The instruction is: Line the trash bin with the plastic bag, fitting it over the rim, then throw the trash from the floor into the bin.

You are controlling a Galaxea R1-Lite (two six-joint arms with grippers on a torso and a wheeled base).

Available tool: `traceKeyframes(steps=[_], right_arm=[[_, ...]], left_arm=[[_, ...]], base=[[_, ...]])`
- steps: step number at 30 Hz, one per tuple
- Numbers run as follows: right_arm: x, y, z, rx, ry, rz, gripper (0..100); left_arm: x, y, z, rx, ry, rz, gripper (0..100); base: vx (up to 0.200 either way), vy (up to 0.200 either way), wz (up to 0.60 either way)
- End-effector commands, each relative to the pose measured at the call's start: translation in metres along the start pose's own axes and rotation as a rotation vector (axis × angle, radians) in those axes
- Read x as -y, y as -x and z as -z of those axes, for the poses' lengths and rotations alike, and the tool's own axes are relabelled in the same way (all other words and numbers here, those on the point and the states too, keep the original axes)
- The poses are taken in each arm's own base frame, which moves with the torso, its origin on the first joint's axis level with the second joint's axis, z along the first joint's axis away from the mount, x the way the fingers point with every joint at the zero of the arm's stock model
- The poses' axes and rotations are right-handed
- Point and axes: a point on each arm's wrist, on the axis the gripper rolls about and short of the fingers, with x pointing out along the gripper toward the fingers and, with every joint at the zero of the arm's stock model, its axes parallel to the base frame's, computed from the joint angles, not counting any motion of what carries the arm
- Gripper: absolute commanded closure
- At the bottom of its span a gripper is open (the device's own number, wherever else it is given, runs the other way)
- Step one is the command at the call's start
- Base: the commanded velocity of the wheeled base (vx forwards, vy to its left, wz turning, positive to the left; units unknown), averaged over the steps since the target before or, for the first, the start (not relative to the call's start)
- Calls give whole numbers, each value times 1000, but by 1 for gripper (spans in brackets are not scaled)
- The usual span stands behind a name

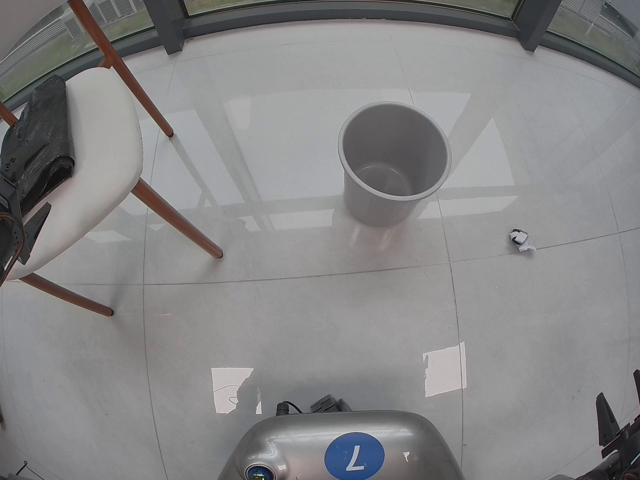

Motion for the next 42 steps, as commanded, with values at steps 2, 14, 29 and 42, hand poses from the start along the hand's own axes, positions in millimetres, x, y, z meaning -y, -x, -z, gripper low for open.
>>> traceKeyframes(steps=[2,14,29,42], right_arm=[[0,-1,4,-17,0,-1,0],[0,-1,4,-15,0,-3,0],[0,-1,4,-18,1,-3,0],[0,-1,4,-18,0,2,0]], left_arm=[[3,4,0,4,-3,12,0],[4,6,1,0,-3,18,0],[1,8,3,-14,1,10,0],[17,19,24,-170,29,104,0]], base=[[0,0,0],[0,167,0],[0,200,0],[0,77,0]])
